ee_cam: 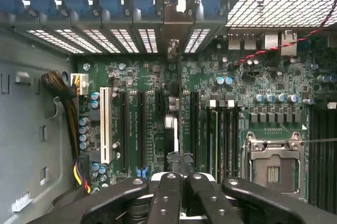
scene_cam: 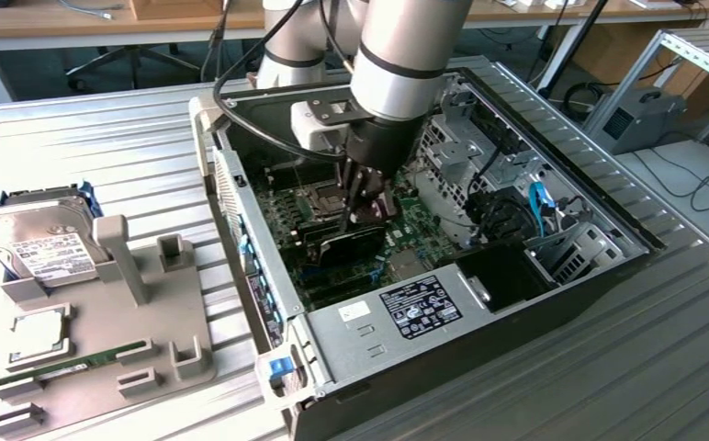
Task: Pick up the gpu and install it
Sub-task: 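Press down on the gpu until it lock into place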
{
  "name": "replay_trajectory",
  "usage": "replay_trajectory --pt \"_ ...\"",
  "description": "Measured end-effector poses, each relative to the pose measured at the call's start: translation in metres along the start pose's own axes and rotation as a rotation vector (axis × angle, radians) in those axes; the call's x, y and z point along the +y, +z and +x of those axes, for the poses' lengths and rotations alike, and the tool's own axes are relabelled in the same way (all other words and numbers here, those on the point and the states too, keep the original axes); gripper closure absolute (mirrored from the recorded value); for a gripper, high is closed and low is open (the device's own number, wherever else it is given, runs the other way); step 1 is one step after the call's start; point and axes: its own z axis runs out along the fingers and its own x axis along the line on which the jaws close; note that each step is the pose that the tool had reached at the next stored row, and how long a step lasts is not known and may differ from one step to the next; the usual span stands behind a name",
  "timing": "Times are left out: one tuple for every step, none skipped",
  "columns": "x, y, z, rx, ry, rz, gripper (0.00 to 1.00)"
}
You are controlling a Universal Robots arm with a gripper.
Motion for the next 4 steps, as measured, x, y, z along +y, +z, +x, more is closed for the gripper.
replay_trajectory --pt "-0.0001 -0.0001 0.0000 0.0002 0.000 -0.0001 0.89" --pt "-0.0001 -0.0001 0.0000 0.0001 0.000 -0.0001 0.89" --pt "-0.0001 -0.0001 0.0000 0.0001 0.000 0.0000 0.89" --pt "-0.0001 -0.0001 0.0000 0.0001 0.000 -0.0001 0.89"
